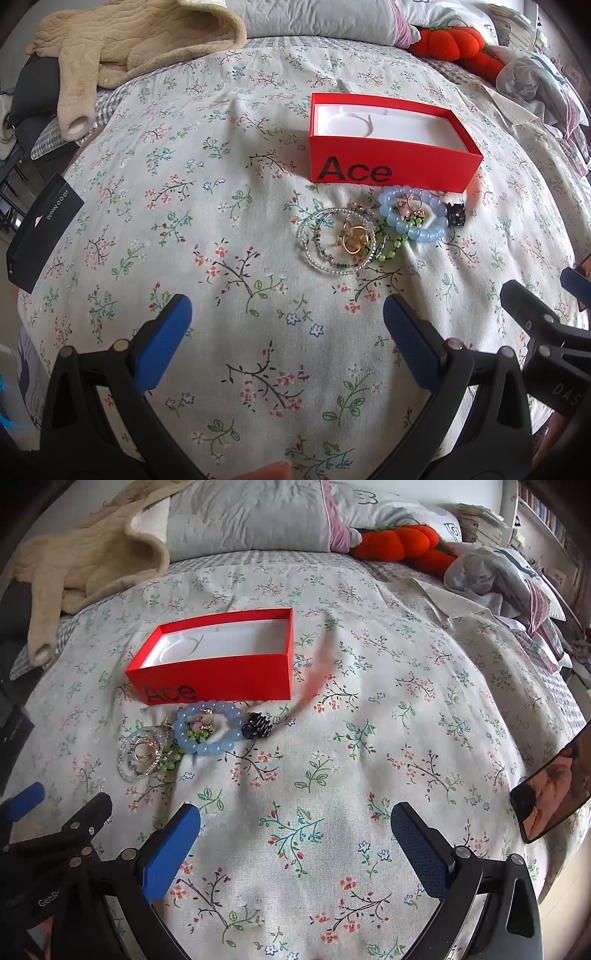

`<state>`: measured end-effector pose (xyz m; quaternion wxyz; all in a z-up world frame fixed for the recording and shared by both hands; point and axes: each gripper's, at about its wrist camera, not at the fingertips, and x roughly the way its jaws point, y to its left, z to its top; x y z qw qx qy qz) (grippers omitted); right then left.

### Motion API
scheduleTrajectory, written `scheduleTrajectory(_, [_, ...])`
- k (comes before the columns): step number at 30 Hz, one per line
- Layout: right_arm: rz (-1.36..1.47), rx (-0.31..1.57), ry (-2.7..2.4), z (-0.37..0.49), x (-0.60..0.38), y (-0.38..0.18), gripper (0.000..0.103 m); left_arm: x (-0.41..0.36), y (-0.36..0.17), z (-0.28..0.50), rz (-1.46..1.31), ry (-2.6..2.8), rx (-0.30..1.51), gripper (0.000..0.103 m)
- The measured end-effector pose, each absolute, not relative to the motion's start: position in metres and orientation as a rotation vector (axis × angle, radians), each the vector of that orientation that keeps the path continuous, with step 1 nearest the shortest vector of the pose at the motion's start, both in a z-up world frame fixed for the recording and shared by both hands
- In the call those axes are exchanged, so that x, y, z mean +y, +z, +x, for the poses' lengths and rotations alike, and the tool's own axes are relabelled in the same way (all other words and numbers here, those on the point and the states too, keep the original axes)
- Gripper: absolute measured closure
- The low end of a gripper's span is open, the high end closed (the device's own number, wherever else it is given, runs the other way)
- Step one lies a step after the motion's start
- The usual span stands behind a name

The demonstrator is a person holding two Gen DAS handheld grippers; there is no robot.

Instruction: Organize jewelry

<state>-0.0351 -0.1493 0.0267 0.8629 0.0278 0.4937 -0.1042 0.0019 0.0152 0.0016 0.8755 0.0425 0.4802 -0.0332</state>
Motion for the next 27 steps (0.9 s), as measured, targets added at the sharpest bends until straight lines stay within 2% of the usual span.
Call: scheduleTrajectory(27, [0.075, 1.046, -0.221, -0.0331, -0.1573, 0.0282, 0.000, 0.0128, 0.0020, 0.0048, 0.086, -0.063, 1.021, 0.000])
